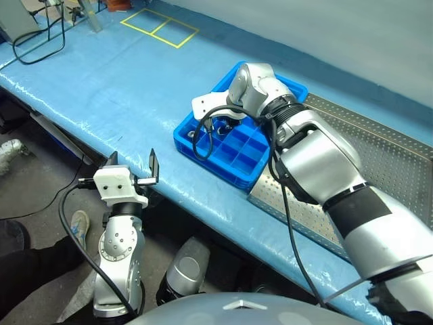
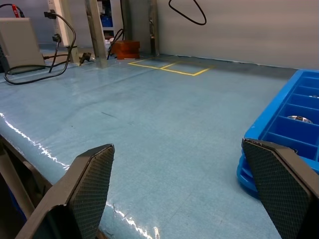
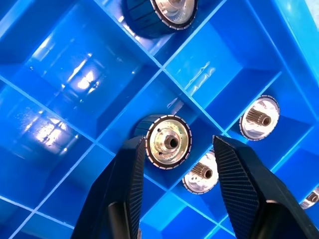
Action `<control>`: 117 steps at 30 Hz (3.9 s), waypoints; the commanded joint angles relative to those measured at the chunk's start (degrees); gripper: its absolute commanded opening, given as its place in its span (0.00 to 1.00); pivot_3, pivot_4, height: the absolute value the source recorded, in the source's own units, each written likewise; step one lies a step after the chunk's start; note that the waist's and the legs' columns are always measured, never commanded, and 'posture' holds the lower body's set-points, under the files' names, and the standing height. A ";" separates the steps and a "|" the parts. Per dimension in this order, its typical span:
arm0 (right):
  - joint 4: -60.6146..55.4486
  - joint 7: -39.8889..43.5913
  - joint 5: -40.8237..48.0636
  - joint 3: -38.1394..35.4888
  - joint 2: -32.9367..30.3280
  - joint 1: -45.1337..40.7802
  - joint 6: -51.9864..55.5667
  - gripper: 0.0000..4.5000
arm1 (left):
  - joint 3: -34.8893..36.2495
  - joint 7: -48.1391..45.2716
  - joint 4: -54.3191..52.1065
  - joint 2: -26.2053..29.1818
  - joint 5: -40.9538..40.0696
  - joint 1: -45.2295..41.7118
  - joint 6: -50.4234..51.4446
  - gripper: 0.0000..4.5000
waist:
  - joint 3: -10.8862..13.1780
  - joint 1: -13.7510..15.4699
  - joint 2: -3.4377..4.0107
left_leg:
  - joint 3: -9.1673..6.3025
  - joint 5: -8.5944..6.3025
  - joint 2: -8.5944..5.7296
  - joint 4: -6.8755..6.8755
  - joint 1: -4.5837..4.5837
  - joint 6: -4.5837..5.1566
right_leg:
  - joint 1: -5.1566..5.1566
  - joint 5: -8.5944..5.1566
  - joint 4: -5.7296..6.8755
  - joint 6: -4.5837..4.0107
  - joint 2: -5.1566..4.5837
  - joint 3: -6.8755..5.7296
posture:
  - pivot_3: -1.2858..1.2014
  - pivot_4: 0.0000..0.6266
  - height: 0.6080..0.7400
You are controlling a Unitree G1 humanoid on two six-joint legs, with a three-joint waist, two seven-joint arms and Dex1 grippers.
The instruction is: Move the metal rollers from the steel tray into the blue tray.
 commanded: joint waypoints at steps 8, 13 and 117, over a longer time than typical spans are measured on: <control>-0.13 -1.37 -0.12 -0.16 -0.26 1.09 2.53 0.51 | -0.31 0.11 -1.56 -0.38 0.18 0.48 -1.00 1.00 | 0.00 0.03 0.00 | 0.00 0.00 0.00 0.00 0.00 0.00 | 0.00 0.00 0.00 0.00 0.00 0.00 | 0.76 0.24 1.00; 0.01 -3.55 -0.49 -0.03 -0.23 1.61 3.61 0.51 | -0.23 0.22 -1.62 -0.55 0.20 0.79 -1.13 1.00 | 0.00 0.10 0.00 | 0.00 0.00 0.00 0.00 0.01 0.00 | 0.01 0.00 0.00 0.00 0.00 0.00 | 0.76 0.24 1.00; 1.13 -8.65 0.26 -0.45 1.54 1.79 18.86 0.48 | -2.91 2.20 -1.13 -1.76 5.24 4.65 -7.56 1.00 | -0.07 1.58 0.10 | -0.02 -0.25 0.12 0.31 0.04 -0.20 | -0.12 -0.32 0.59 -0.27 -0.10 -0.35 | 0.78 0.24 1.00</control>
